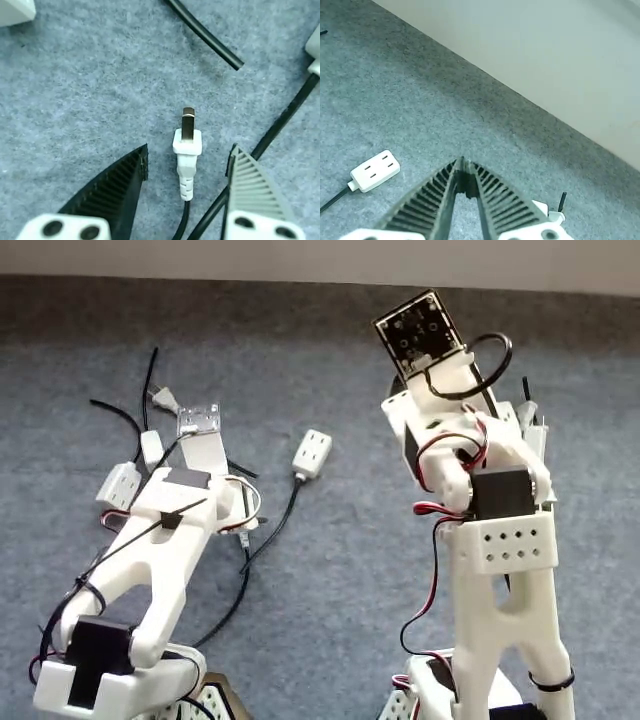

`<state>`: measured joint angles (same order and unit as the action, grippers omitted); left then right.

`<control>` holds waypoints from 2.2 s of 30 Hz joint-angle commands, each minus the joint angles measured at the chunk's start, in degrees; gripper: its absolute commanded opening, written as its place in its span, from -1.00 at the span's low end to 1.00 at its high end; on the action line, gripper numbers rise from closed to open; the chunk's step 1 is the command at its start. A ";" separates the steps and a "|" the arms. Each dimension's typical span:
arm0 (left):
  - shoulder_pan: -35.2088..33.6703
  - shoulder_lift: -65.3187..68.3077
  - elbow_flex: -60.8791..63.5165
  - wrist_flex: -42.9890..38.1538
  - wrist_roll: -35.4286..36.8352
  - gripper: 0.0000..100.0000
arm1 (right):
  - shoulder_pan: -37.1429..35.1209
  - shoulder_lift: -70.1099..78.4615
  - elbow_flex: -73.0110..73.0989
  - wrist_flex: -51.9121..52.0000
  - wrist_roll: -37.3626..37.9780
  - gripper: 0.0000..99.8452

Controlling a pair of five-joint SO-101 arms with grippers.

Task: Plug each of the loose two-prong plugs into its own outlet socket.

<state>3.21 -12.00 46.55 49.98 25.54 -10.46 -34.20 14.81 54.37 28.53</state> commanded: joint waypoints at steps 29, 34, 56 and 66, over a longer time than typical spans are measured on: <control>2.33 13.05 -10.95 6.42 1.32 -0.61 | 0.57 -0.40 -2.77 -0.75 -0.70 -0.98; 5.23 12.00 -10.86 8.26 0.97 -0.61 | 0.57 -0.40 -2.77 -0.75 -0.70 -0.98; 5.32 11.91 -10.95 6.07 0.97 -0.95 | 0.48 -0.40 -2.77 -0.84 -0.70 -0.98; 4.79 11.21 -16.57 6.07 0.79 -0.99 | 0.57 -0.40 -2.77 -0.92 -0.70 -0.98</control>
<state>7.78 0.92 33.89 56.48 26.59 -10.46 -34.20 14.81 54.37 28.53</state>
